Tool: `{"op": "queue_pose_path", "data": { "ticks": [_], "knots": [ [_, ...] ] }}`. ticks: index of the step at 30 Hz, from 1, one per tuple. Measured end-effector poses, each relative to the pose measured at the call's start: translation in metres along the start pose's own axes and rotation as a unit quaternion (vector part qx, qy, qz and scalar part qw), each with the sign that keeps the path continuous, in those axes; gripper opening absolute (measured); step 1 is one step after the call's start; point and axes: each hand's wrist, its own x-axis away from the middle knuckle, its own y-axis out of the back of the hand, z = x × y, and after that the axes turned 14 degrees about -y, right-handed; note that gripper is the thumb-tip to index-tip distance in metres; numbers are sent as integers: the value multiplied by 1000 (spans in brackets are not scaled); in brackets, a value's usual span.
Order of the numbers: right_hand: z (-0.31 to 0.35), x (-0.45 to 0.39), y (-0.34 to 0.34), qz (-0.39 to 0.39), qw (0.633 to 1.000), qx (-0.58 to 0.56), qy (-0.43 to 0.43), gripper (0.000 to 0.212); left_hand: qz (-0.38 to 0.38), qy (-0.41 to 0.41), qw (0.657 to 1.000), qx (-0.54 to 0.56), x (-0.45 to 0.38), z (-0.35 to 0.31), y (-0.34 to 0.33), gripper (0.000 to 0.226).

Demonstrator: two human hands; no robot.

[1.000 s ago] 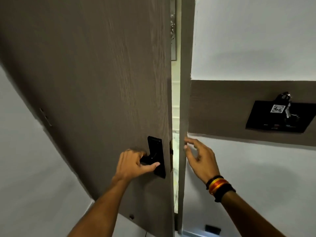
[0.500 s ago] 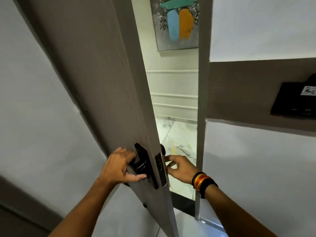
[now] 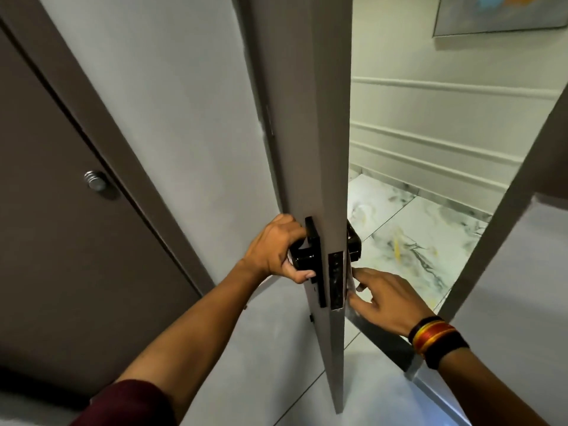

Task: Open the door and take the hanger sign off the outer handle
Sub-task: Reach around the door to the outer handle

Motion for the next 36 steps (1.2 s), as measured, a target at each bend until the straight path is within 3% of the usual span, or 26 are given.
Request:
{"op": "queue_pose_path", "data": {
  "ticks": [4,8,13,20,28,30,32,34,36],
  "knots": [
    [17,2,-12,-84,992,90,20,33,-17,0,1000,-4,16,3,2,97],
    [41,10,-24,-158,984,79,18,10,-39,-23,999,7,24,8,10,89],
    [48,14,-37,-214,976,19,24,29,-73,-57,996,16,30,12,16,77],
    [63,15,-46,-244,967,-31,66,19,-93,-68,993,24,37,14,18,66],
    [50,-10,-30,-167,976,-135,-30,11,-87,-69,993,35,33,13,17,77],
    [47,-28,-19,-107,988,-98,-43,58,-91,-63,993,32,32,12,15,77],
    [47,-47,-9,-84,992,-82,-36,80,-93,-63,993,34,30,11,13,74],
    [46,-69,-1,-82,991,-95,-46,64,-98,-69,992,31,27,10,11,71],
    [44,-90,10,-80,988,-116,-66,36,-102,-69,992,34,25,8,8,72]
  ]
}}
